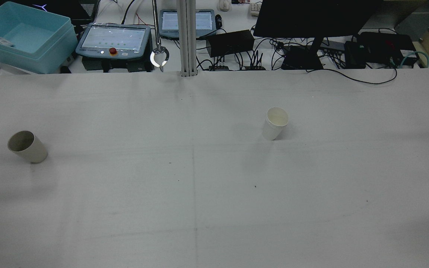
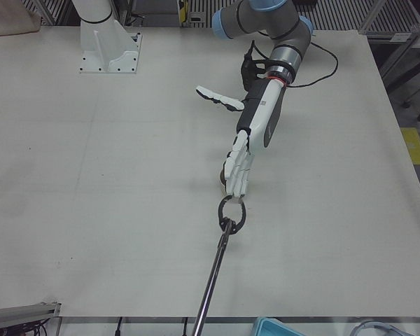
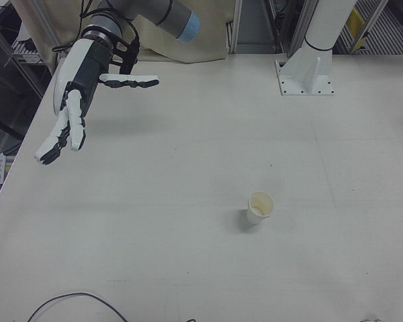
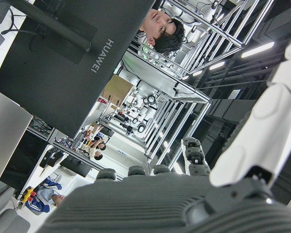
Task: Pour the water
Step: 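Move the left hand toward the beige cup nearest it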
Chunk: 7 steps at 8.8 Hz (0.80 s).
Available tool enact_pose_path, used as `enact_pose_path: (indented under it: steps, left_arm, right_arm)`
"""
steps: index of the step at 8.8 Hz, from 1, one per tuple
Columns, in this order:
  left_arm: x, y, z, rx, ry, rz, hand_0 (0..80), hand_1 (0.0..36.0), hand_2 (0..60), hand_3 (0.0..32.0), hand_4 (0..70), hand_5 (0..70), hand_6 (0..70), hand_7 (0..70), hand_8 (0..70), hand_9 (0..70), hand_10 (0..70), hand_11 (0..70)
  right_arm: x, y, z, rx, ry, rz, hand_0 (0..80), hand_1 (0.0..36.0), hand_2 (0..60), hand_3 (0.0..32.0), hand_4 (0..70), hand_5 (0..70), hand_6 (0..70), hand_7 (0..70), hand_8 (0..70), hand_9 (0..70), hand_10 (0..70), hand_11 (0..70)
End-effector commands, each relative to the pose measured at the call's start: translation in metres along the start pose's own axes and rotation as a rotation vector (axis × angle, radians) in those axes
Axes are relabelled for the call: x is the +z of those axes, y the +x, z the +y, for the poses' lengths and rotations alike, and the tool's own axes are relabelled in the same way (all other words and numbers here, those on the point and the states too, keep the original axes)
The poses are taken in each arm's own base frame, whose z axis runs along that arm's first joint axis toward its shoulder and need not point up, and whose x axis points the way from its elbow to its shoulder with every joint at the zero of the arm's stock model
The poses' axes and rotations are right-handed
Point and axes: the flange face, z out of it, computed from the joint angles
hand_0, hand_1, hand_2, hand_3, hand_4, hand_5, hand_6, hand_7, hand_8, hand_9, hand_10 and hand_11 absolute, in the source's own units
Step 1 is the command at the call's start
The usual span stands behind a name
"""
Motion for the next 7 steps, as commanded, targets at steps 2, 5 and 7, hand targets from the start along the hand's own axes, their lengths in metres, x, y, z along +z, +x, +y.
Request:
enact_pose_path:
  steps: [2,5,7]
  left_arm:
    - [0.013,-0.02,-0.041,0.093,-0.013,0.01,48.2,12.6,0.0,20.6,0.0,0.0,0.0,0.0,0.0,1.1,0.0,0.3]
    - [0.008,-0.048,-0.1,0.095,0.012,-0.01,47.6,11.7,0.0,16.4,0.0,0.0,0.0,0.0,0.0,1.4,0.0,0.5]
    - [-0.049,-0.048,-0.15,0.184,0.014,0.082,47.0,10.7,0.0,18.4,0.0,0.0,0.0,0.0,0.0,1.6,0.0,0.3]
  right_arm:
    - [0.001,0.005,-0.006,-0.044,0.012,-0.002,42.3,8.2,2.4,0.6,0.0,1.3,0.0,0.0,0.0,0.0,0.0,0.0]
    - [-0.001,0.004,-0.006,-0.058,0.01,0.0,40.7,7.5,2.5,0.0,0.0,0.0,0.0,0.0,0.0,0.0,0.0,0.0]
    - [-0.001,0.006,-0.006,-0.06,0.01,0.005,40.6,7.3,2.3,0.0,0.0,0.7,0.0,0.0,0.0,0.0,0.0,0.0]
